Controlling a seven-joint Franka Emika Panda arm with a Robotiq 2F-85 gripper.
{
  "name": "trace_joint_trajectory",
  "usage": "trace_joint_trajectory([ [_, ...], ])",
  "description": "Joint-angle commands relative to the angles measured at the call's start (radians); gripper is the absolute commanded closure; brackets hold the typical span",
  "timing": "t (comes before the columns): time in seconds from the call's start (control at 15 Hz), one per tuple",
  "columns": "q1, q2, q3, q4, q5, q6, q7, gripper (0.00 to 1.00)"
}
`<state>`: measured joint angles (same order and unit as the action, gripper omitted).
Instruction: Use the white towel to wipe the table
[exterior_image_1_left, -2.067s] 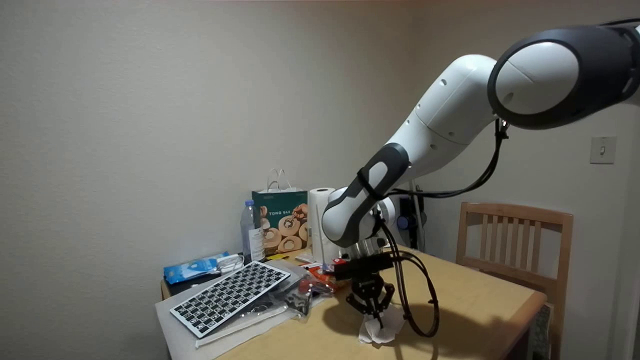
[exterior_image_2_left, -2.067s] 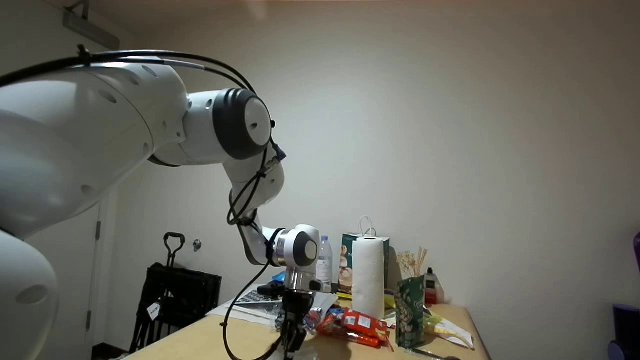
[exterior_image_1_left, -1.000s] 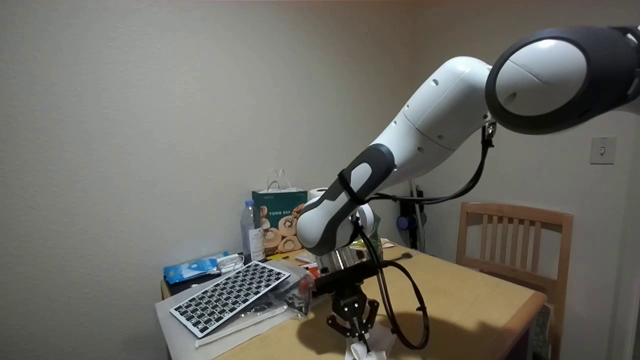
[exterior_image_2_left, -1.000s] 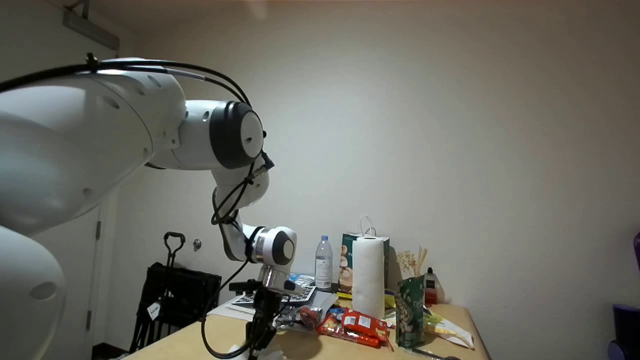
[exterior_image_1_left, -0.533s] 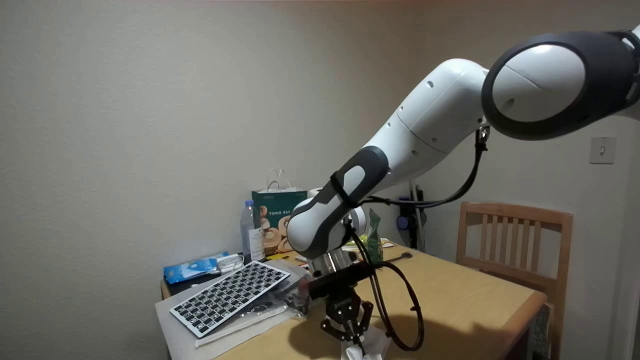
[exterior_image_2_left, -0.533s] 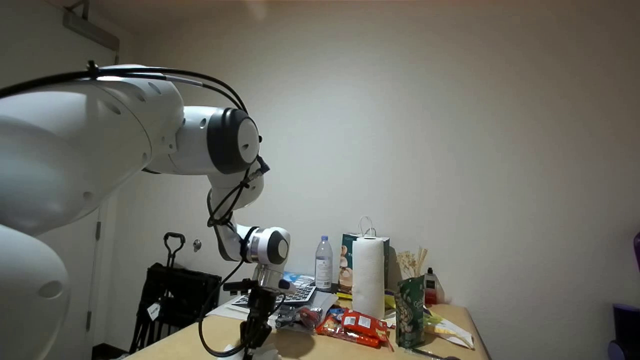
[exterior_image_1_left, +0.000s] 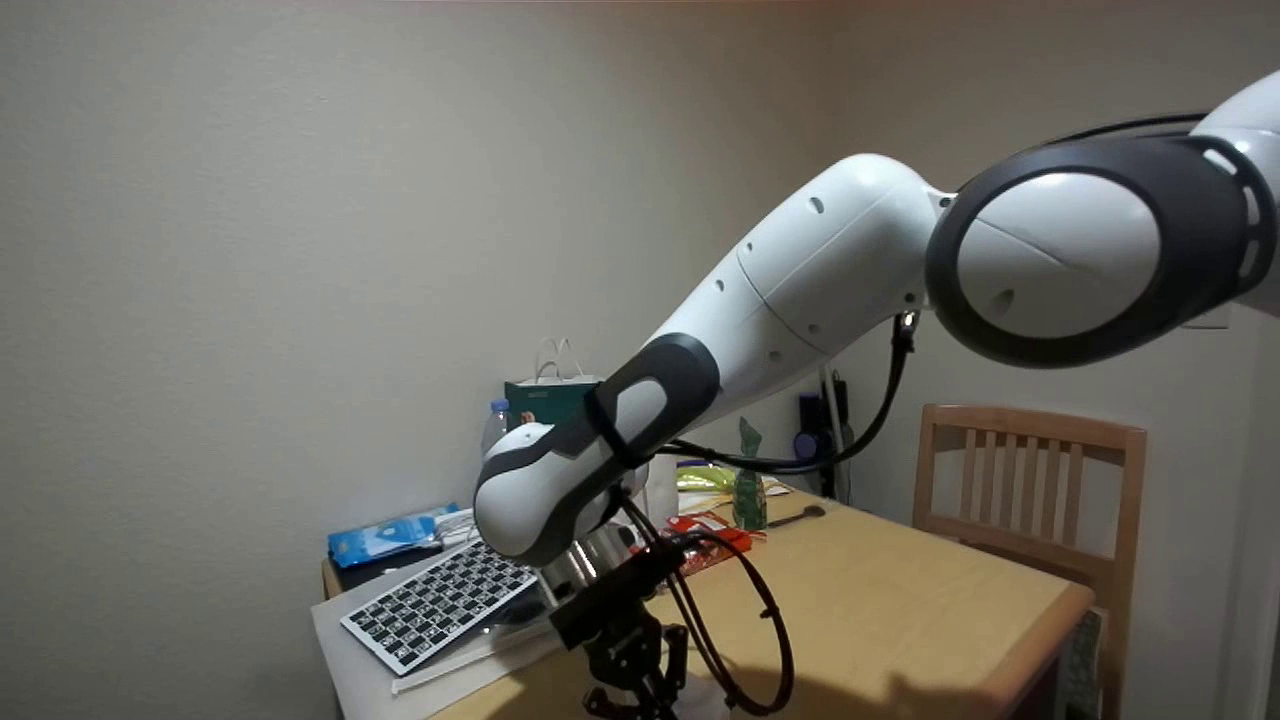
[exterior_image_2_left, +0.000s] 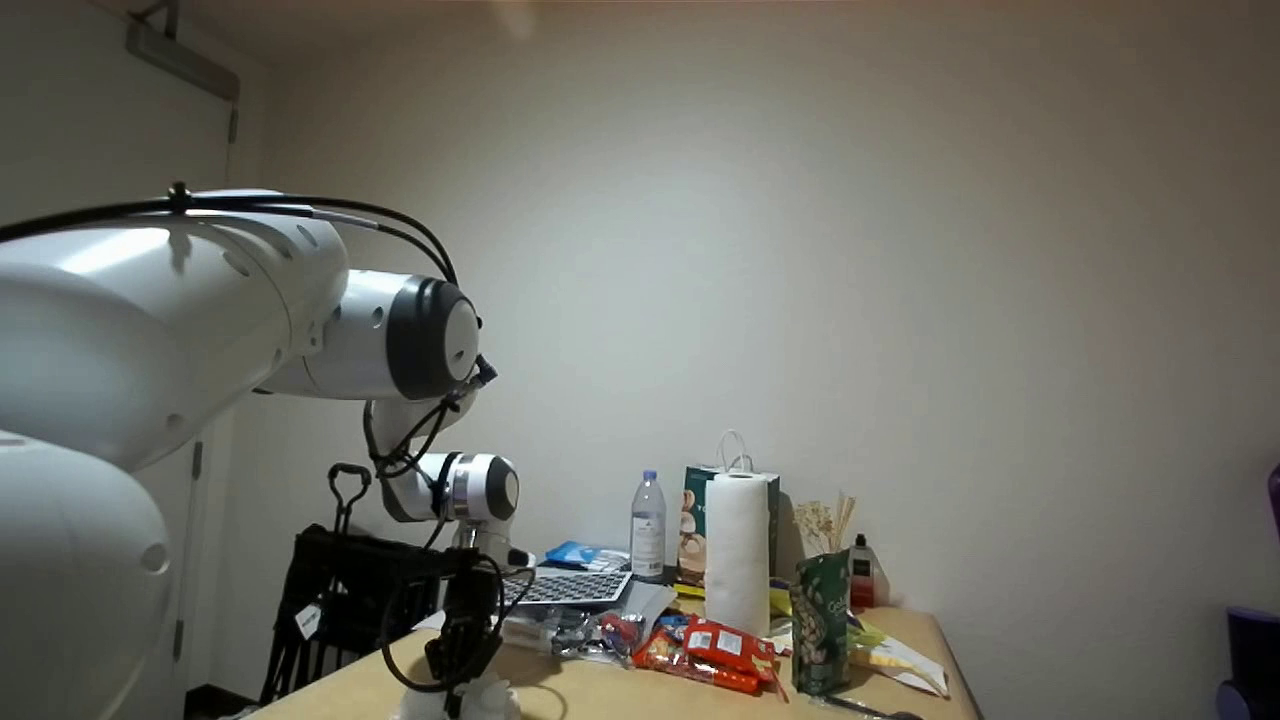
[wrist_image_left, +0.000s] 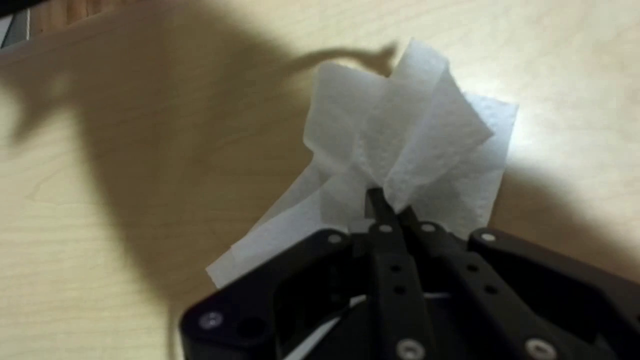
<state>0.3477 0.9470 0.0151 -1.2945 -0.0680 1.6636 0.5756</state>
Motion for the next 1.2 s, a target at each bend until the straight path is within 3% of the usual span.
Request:
trace_joint_trajectory([
  [0.0,0.007,0.015,-0.003,0.026,0.003,-0.018,-0.007,0.98],
  [0.33,0.017,0.045,0.02,0.077,-0.013,-0.002,-0.088,1.0],
  [0.73,0.068,0.152,0.078,0.279,-0.016,-0.028,-0.303,1.0],
  [0.8,0.068,0.163,0.077,0.299,-0.007,-0.041,-0.312,1.0],
  [0.87,0.078,0.116,0.062,0.233,0.0,-0.02,-0.254,0.98],
  [1.13,0.081,0.139,0.064,0.275,0.0,-0.039,-0.278,1.0],
])
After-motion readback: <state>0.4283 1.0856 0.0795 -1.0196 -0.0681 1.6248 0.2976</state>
